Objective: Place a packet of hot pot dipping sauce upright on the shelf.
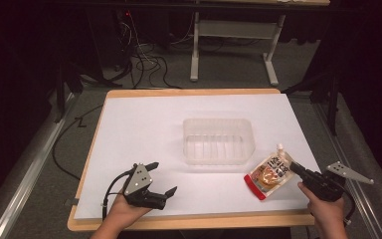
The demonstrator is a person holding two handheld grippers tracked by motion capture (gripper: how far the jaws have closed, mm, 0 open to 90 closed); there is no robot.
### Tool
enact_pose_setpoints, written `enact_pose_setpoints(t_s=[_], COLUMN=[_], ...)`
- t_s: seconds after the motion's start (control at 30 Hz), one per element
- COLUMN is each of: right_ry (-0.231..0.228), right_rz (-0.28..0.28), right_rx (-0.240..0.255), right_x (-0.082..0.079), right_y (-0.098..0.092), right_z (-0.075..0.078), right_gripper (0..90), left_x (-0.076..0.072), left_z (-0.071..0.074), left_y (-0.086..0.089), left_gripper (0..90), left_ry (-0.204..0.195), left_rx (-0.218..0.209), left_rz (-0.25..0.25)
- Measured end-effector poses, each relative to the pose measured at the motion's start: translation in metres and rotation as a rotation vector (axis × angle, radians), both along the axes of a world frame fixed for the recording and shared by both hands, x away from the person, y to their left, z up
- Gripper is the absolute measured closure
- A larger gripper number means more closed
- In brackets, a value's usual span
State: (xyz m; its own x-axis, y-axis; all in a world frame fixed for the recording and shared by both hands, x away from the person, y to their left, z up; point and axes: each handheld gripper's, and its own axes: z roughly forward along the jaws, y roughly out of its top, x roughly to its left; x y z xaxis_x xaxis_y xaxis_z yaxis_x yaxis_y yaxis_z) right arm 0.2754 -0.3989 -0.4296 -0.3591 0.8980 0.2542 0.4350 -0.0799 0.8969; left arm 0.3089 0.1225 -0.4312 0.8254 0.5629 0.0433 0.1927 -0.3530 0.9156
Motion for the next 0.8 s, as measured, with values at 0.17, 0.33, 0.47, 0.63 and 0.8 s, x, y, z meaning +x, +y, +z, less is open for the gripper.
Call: enact_pose_setpoints(t_s=[0.17, 0.33, 0.47, 0.63, 0.8], right_ry=[-0.039, -0.096, -0.139, -0.193, -0.220], right_rz=[0.023, 0.057, 0.069, 0.033, -0.031], right_rx=[-0.004, -0.017, -0.038, -0.107, -0.112], right_x=[-0.004, -0.010, -0.014, -0.018, -0.016], right_y=[0.009, 0.020, 0.026, 0.032, 0.026], right_z=[0.008, 0.018, 0.026, 0.033, 0.036], right_gripper=[90.0, 90.0, 90.0, 90.0, 90.0], left_x=[0.000, 0.000, 0.000, 0.000, 0.000], left_z=[0.000, 0.000, 0.000, 0.000, 0.000], left_y=[0.000, 0.000, 0.000, 0.000, 0.000], left_gripper=[6.2, 6.2, 6.2, 6.2, 6.2], left_ry=[-0.001, -0.001, -0.003, -0.003, -0.002], left_rx=[0.000, 0.004, 0.006, 0.008, 0.010], left_rz=[0.000, -0.002, -0.002, -0.002, -0.002])
